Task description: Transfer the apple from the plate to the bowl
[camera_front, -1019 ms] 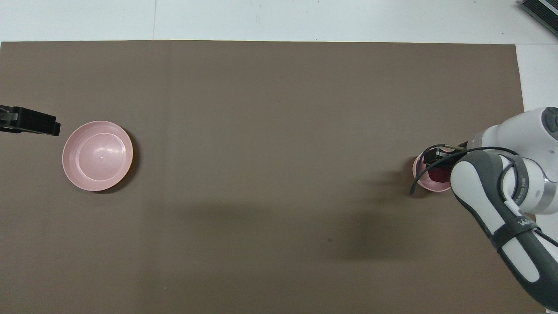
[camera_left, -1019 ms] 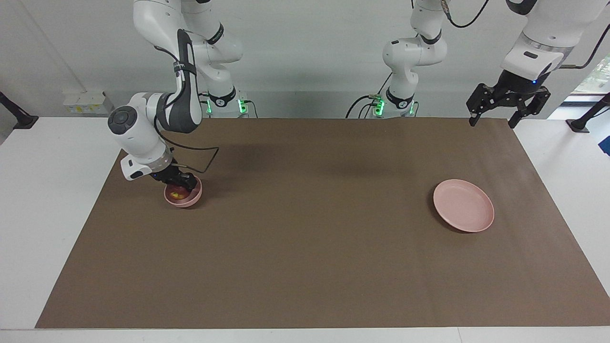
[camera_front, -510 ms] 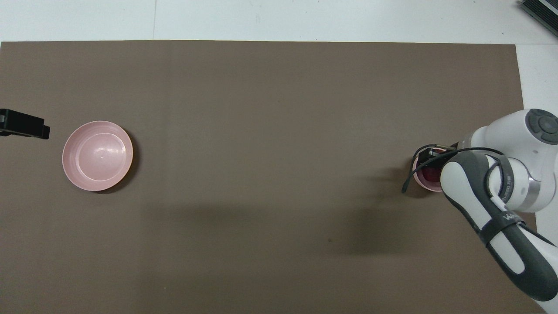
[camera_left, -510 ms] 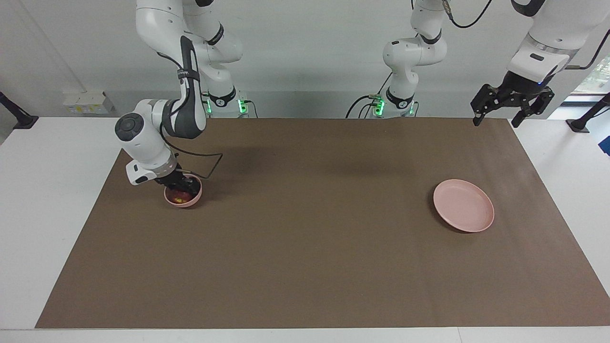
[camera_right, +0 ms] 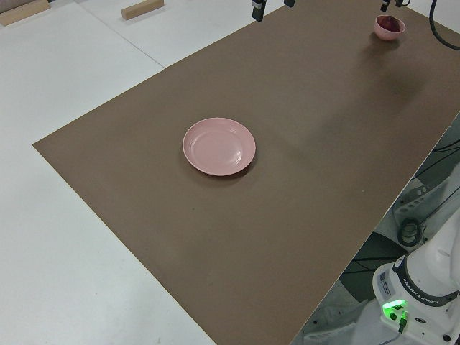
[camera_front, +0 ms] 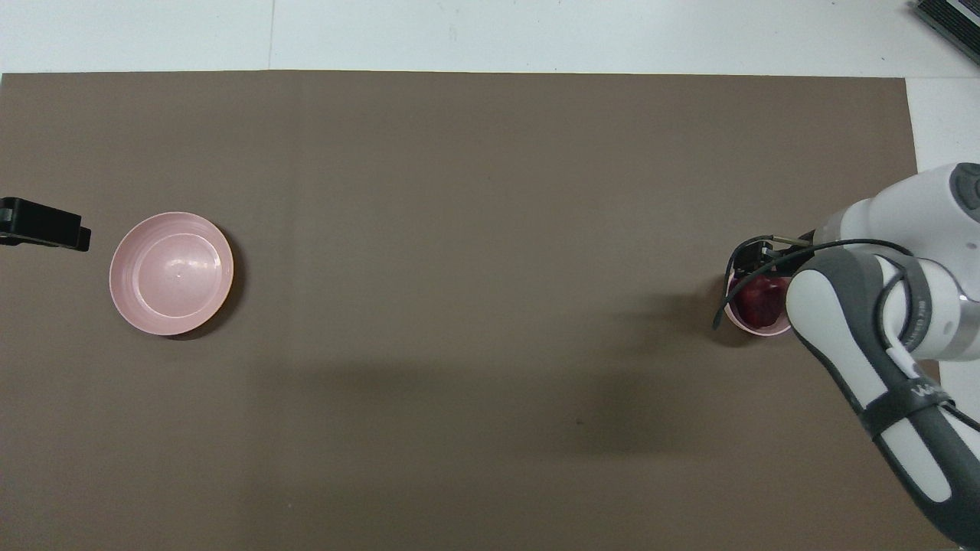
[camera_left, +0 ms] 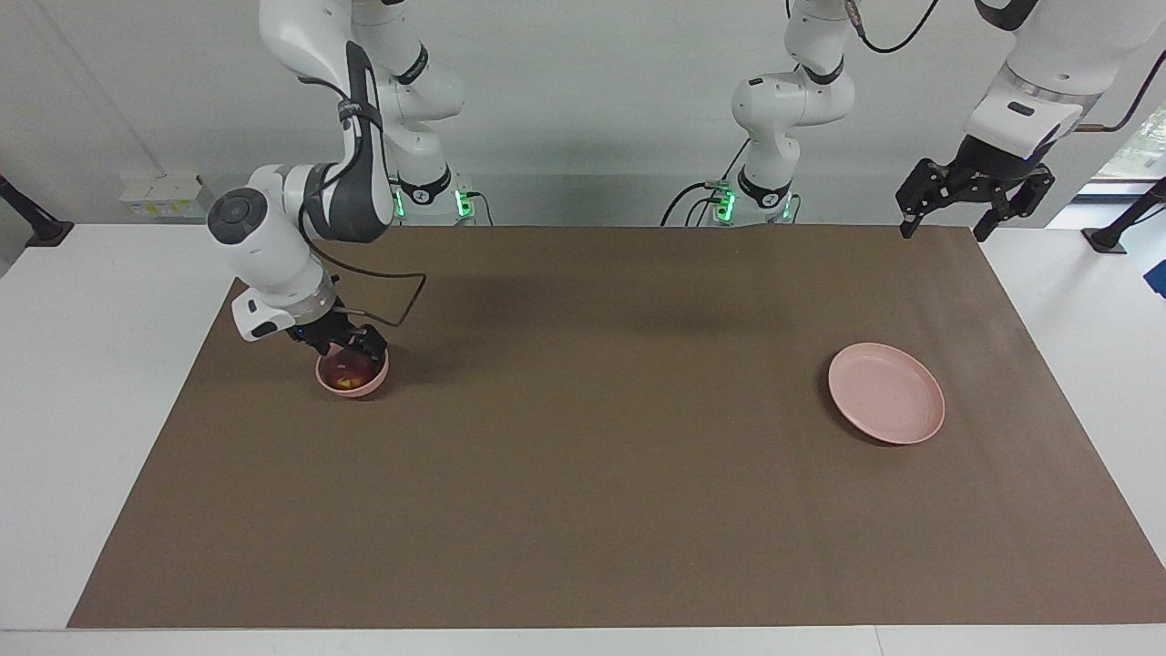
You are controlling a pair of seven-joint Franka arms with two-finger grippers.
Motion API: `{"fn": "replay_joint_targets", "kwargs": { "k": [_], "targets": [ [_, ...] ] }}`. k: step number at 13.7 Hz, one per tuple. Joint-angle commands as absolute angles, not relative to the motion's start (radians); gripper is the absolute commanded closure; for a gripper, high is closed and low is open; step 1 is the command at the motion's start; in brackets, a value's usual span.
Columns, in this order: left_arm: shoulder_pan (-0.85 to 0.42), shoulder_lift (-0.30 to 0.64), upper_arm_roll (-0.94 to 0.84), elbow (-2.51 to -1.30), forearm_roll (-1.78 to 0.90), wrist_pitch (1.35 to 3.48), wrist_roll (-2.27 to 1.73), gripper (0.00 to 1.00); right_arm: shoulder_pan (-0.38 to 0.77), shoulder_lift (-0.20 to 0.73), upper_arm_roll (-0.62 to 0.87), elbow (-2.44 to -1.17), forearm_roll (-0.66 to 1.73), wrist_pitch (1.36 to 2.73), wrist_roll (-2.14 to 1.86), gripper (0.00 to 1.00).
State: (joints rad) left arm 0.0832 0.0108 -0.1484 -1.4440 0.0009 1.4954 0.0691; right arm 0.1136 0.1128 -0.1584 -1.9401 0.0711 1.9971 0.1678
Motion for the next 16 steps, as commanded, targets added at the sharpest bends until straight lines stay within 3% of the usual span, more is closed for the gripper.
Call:
{"fn": "replay_joint_targets", "kwargs": {
  "k": [1,7,16],
  "targets": [
    [0.092,-0.014,-0.156,-1.466,-0.005,1.491,0.084,0.00,0.118,0.049,-0.150,-1.843,0.014,1.878,0.189,0.00],
    [0.092,-0.012,-0.160,-1.466,-0.014,1.502,0.083,0.00,0.107,-0.029,-0.153,-1.533,-0.002,1.504,0.137,0.00],
    [0.103,-0.021,-0.152,-1.448,-0.015,1.436,0.170,0.00,0.078,-0.098,-0.152,-1.578,0.003,1.456,0.097,0.00]
  ]
}}
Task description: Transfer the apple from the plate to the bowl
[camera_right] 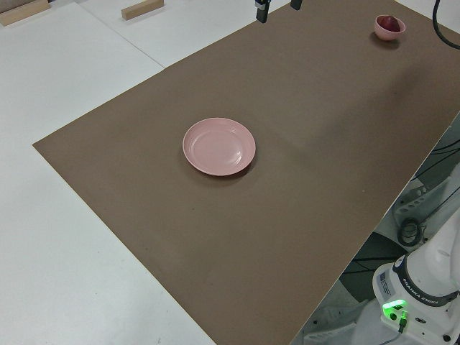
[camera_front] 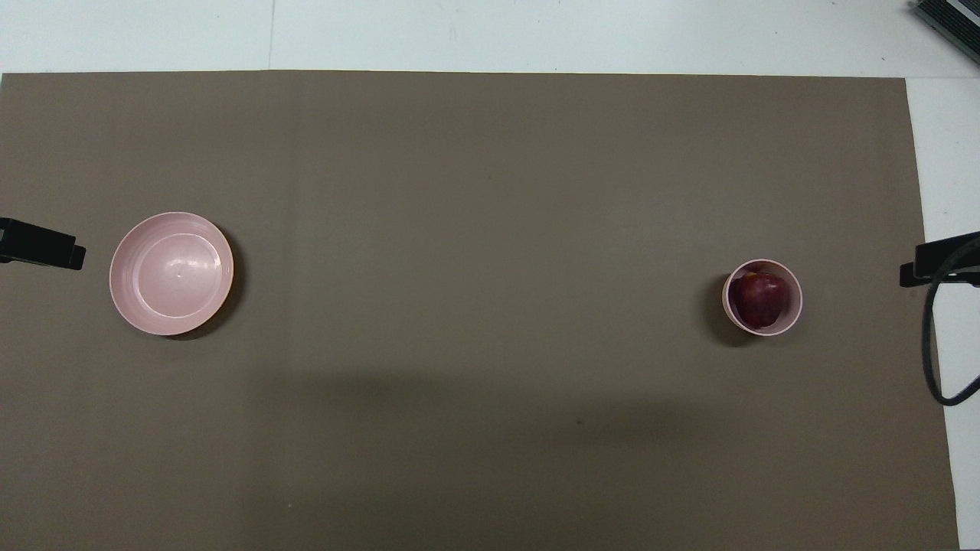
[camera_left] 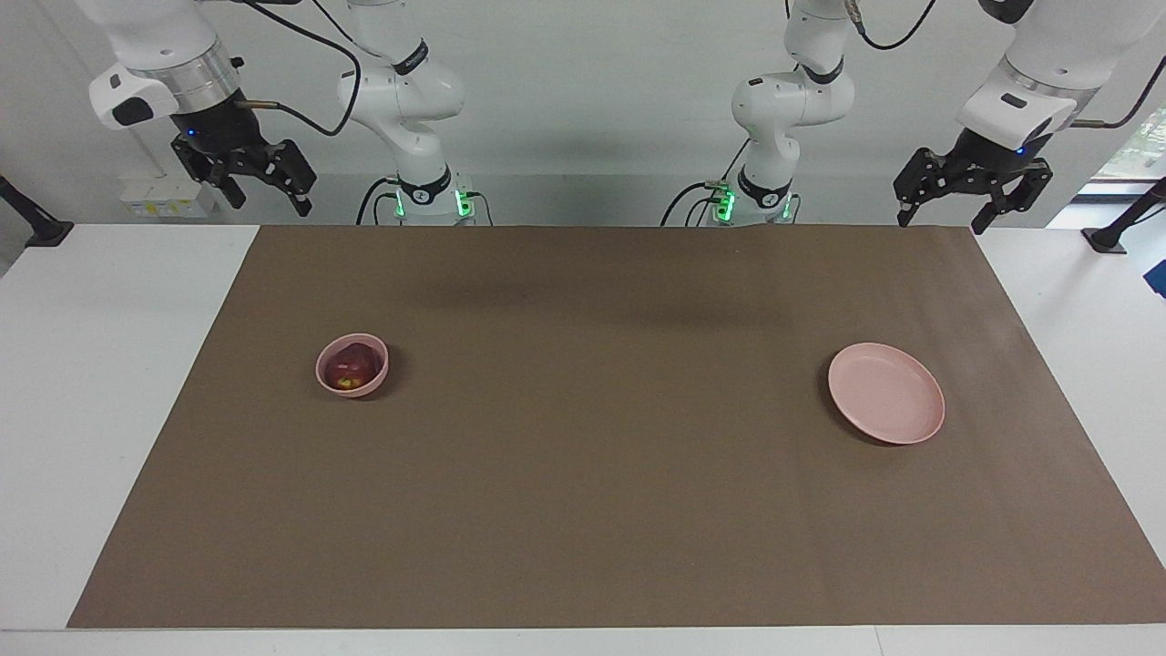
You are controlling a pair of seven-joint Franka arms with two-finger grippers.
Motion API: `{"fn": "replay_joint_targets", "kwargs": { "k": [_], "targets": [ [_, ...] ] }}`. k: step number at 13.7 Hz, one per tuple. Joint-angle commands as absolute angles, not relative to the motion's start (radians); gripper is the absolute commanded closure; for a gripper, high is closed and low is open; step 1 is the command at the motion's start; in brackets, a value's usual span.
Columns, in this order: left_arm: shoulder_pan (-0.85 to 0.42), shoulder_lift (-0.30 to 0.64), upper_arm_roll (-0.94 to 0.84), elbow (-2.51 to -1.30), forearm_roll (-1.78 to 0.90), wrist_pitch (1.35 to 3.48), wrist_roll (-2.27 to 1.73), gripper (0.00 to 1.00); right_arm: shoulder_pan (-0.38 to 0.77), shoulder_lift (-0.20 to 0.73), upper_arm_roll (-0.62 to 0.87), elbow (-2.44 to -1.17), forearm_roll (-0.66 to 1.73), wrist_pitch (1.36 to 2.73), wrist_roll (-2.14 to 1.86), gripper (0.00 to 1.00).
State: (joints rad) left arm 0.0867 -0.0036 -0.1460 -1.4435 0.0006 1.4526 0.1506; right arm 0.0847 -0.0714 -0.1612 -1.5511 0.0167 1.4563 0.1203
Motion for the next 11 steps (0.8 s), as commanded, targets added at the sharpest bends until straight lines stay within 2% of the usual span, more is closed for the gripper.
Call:
{"fn": "replay_joint_targets", "kwargs": {
  "k": [1,6,11],
  "targets": [
    [0.103,-0.023,-0.152,-1.448,-0.015,1.436,0.169,0.00,0.078,-0.098,-0.152,-1.578,0.000,1.454,0.094,0.00],
    [0.106,-0.029,-0.153,-1.450,-0.014,1.457,0.170,0.00,0.110,-0.098,-0.149,-1.583,-0.074,1.471,0.097,0.00],
    [0.106,-0.029,-0.153,-1.453,-0.006,1.468,0.172,0.00,0.107,-0.092,-0.152,-1.574,-0.038,1.470,0.103,0.00]
  ]
}}
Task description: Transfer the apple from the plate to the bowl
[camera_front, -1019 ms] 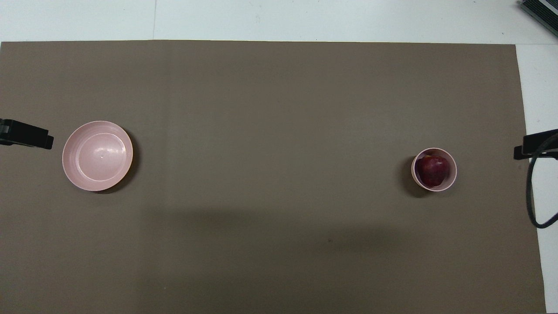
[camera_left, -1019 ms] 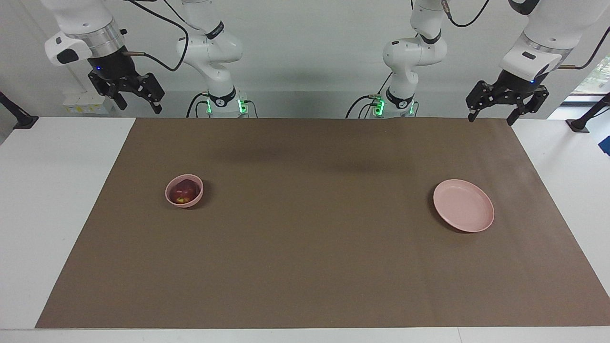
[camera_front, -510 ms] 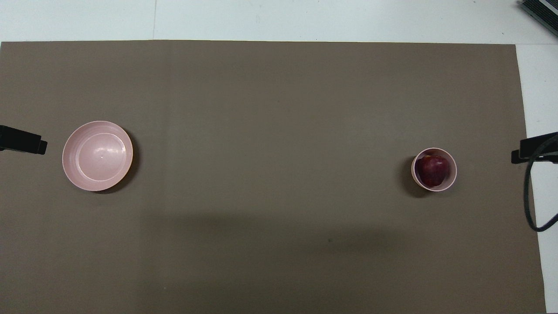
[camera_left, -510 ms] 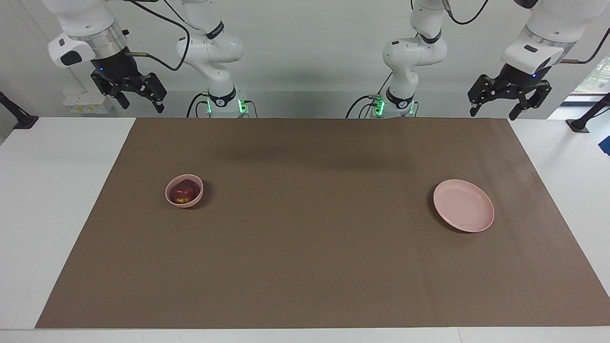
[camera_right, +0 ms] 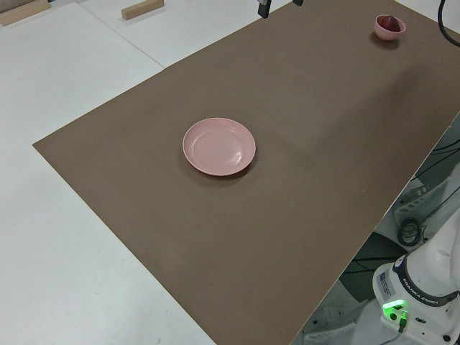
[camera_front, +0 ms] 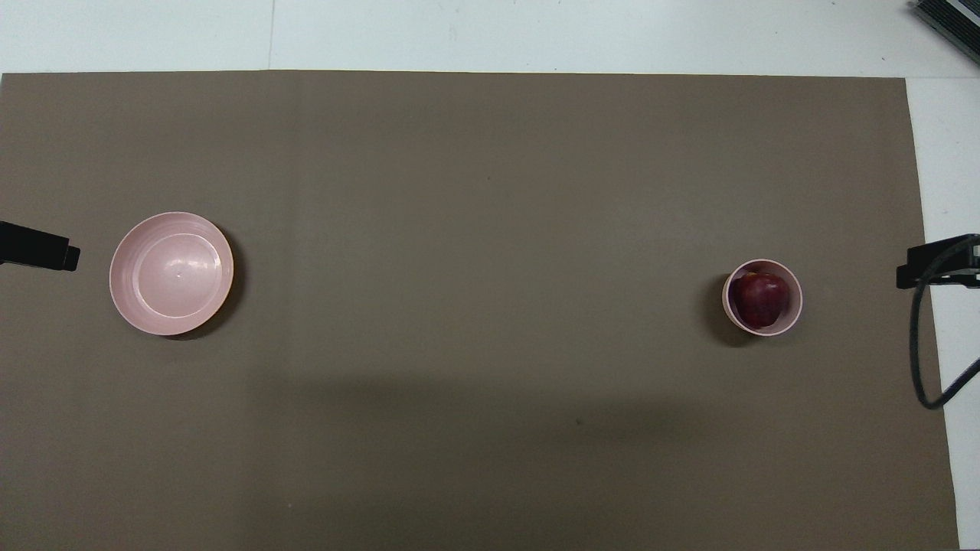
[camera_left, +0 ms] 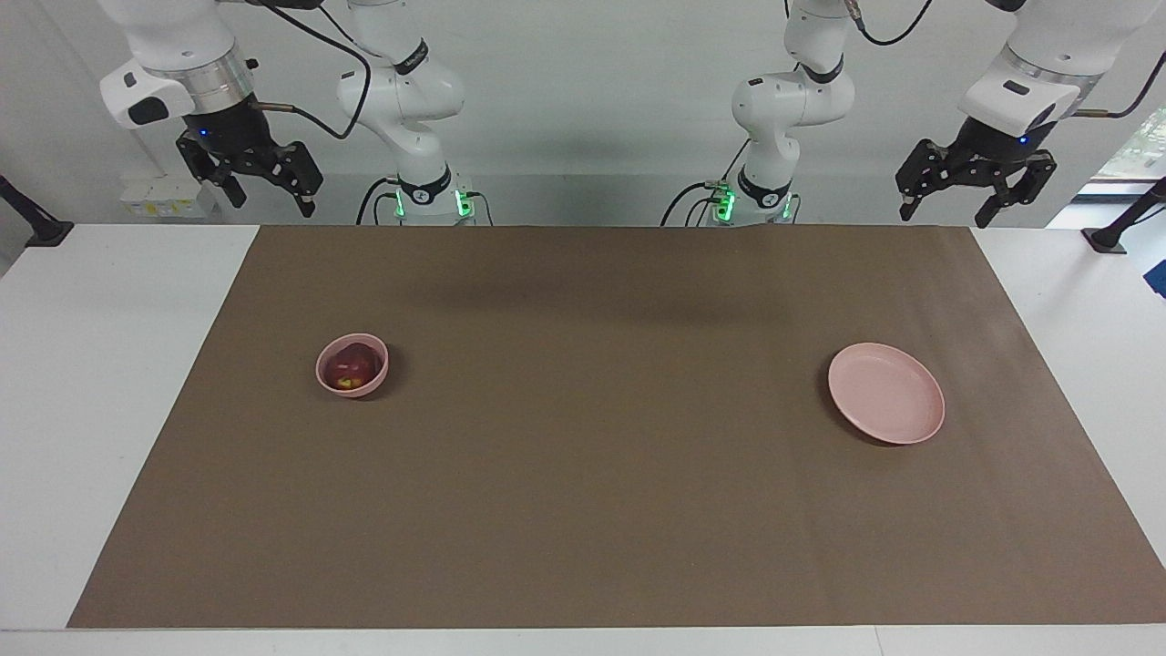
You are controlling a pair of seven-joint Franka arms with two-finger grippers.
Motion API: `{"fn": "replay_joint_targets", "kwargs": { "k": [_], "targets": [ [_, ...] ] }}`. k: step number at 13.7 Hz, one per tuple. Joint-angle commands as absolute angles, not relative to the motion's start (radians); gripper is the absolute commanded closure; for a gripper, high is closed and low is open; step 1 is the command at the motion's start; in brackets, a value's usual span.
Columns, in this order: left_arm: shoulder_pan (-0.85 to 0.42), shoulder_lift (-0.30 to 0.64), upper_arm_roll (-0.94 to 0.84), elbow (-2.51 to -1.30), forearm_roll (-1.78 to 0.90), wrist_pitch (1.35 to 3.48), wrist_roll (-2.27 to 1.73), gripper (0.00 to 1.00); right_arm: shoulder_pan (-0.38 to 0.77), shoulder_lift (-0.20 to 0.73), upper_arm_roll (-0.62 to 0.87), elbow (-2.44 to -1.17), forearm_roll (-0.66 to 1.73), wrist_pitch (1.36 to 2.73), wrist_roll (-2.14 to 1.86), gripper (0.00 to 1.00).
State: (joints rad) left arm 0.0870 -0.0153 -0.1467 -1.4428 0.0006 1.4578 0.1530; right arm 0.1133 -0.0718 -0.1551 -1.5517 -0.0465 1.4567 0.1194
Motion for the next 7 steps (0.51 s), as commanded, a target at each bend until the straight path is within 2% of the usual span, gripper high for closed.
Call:
{"fn": "replay_joint_targets", "kwargs": {
  "k": [1,7],
  "targets": [
    [0.106,-0.029,-0.153,-1.453,-0.006,1.468,0.172,0.00,0.109,-0.095,-0.150,-1.575,-0.035,1.463,0.101,0.00],
    [0.106,-0.031,-0.153,-1.456,-0.005,1.468,0.172,0.00,0.107,-0.094,-0.152,-1.574,-0.035,1.466,0.101,0.00]
  ]
}}
